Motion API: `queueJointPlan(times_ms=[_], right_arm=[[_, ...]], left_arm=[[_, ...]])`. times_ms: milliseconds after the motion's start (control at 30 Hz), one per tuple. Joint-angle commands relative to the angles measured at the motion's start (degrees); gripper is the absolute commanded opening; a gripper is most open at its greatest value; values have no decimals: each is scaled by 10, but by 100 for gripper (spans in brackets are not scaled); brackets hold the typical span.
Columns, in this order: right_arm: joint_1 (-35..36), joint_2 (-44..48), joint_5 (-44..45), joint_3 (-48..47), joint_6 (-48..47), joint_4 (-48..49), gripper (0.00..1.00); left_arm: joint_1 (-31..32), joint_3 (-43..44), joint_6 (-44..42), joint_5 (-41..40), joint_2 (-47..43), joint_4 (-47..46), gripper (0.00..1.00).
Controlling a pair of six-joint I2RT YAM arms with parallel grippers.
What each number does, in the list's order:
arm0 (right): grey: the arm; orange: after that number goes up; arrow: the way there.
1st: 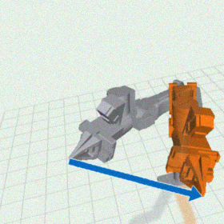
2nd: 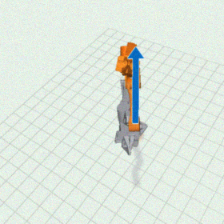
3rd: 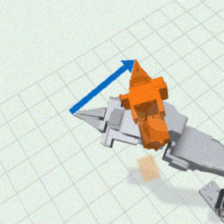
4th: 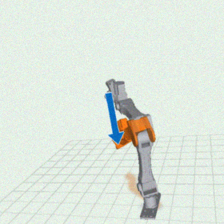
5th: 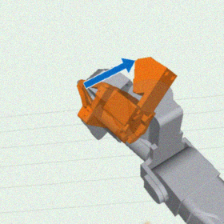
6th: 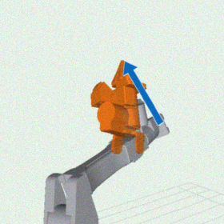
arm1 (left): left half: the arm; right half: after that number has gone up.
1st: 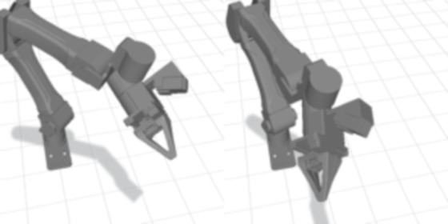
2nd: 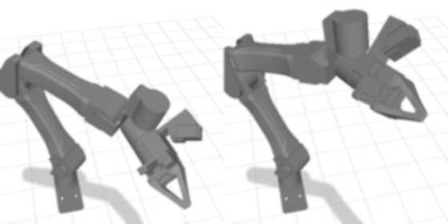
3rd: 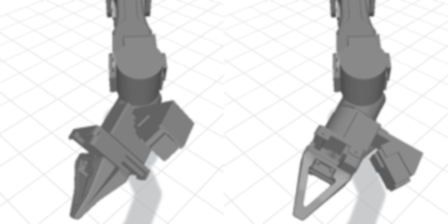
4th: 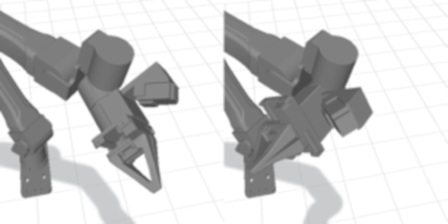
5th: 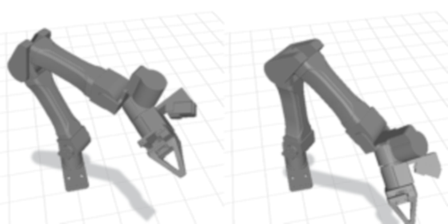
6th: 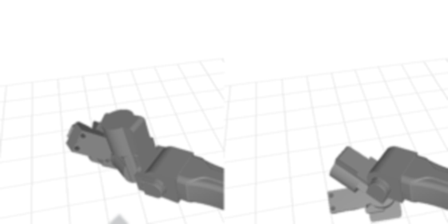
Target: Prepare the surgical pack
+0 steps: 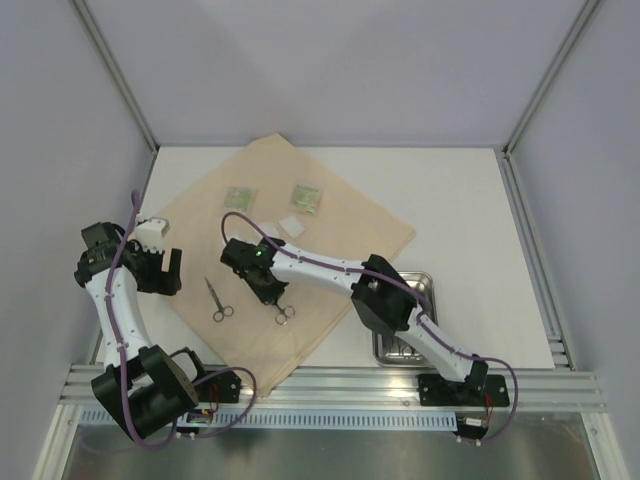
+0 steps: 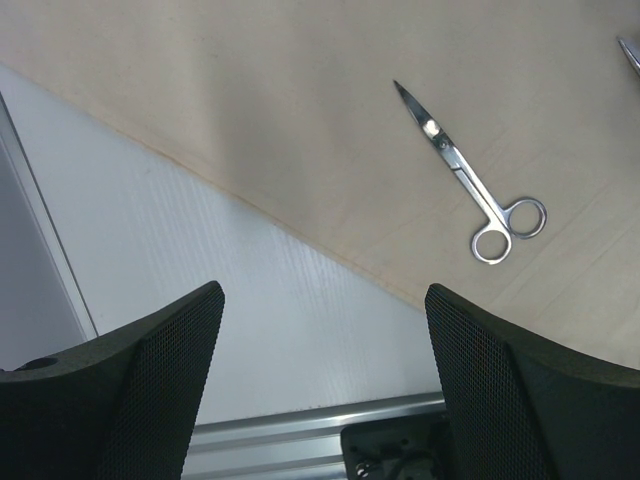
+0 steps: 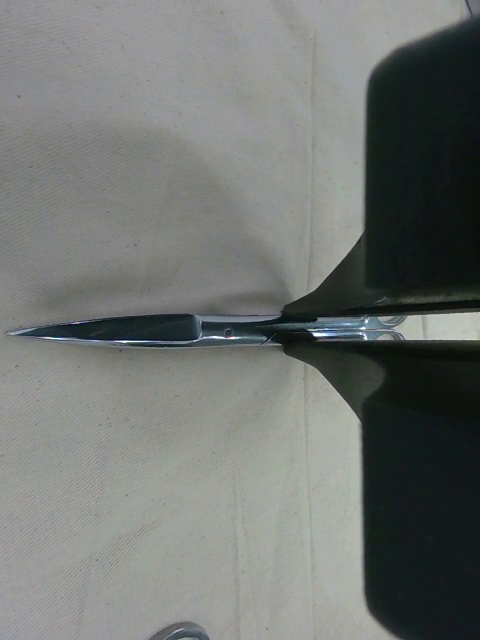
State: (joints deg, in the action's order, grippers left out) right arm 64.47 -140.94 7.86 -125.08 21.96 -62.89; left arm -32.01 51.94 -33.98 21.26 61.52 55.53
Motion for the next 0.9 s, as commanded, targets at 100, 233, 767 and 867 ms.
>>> queueJointPlan(times_ms=[100, 233, 767, 867], right_arm=[[1, 76, 7, 47, -2, 86, 1], [0, 90, 5, 62, -1, 96, 1], [-54, 290, 8, 198, 27, 145, 0], [-79, 381, 28, 314, 52, 135, 1]], left_arm=[[-5, 11, -14, 2, -6, -3, 92], [-6, 11, -13, 3, -6, -3, 92], [-5, 28, -10, 15, 13, 5, 92], [-6, 35, -11, 17, 25, 6, 92]])
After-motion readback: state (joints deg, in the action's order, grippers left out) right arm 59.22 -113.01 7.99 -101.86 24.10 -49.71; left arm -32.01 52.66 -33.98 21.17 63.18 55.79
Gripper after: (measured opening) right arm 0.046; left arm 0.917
